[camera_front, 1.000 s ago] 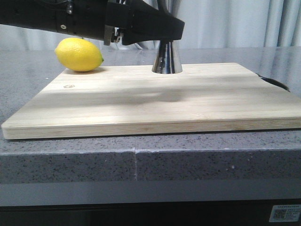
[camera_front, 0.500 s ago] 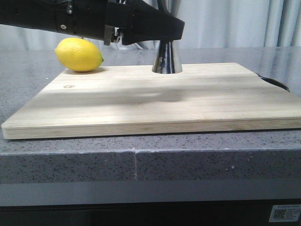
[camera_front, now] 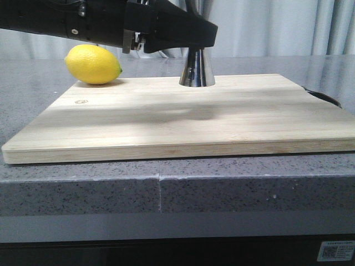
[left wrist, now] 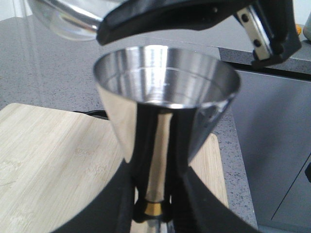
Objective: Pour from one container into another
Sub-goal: 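Tilt the beaker with the right gripper over the jigger mouth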
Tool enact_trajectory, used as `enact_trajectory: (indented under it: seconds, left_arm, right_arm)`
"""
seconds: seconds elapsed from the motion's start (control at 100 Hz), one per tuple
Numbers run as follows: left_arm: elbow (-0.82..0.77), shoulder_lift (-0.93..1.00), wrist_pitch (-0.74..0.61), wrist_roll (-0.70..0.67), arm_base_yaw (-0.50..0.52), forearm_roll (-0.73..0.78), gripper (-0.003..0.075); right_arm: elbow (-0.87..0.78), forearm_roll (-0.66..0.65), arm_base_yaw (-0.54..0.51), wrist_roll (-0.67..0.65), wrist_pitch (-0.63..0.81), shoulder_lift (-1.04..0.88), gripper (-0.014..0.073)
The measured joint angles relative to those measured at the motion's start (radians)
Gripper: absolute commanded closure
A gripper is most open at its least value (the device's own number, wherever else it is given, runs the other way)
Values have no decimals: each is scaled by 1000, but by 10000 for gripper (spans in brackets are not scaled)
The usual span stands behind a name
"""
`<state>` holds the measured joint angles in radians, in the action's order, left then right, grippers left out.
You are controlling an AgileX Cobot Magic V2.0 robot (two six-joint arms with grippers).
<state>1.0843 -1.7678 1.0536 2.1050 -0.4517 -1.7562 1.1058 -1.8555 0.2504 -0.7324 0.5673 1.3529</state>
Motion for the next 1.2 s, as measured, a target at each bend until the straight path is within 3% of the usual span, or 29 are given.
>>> enact_trajectory:
  seconds: [1.2]
  left_arm:
    - [0, 0, -1, -14, 0, 0, 739]
  right_arm:
    - [0, 0, 0, 94, 17, -6, 399]
